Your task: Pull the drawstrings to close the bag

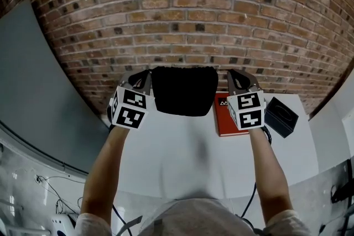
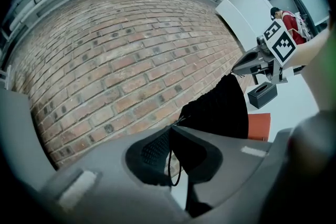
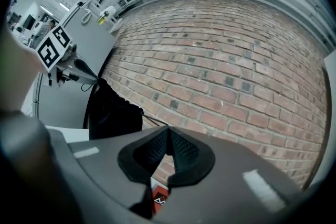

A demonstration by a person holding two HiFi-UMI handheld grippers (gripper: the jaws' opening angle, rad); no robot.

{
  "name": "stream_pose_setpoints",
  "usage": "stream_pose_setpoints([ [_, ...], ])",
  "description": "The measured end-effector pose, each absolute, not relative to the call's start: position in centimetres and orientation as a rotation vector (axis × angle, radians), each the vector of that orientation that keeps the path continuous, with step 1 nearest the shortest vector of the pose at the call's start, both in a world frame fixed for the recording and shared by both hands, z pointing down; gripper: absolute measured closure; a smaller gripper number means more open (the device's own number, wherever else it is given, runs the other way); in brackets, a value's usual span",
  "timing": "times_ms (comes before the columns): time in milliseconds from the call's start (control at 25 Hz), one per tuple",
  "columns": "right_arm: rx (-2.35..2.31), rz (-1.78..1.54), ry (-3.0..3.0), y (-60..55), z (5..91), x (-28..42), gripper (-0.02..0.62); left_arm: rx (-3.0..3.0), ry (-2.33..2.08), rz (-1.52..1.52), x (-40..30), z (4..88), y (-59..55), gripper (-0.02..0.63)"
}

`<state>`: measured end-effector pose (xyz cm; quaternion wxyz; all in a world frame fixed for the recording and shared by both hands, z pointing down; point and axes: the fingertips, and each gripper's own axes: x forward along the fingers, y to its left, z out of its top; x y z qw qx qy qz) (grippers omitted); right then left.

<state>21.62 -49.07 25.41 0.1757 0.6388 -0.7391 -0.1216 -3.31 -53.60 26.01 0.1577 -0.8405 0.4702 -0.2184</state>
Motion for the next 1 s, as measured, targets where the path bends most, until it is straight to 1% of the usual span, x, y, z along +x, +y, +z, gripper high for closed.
stream_pose_setpoints([
  [1000,2.044,-0.165,-2.015,-47.7,27.2,27.3,0.592,-2.44,1.626,-0.505,-9.0,27.1,-53.7,0.598],
])
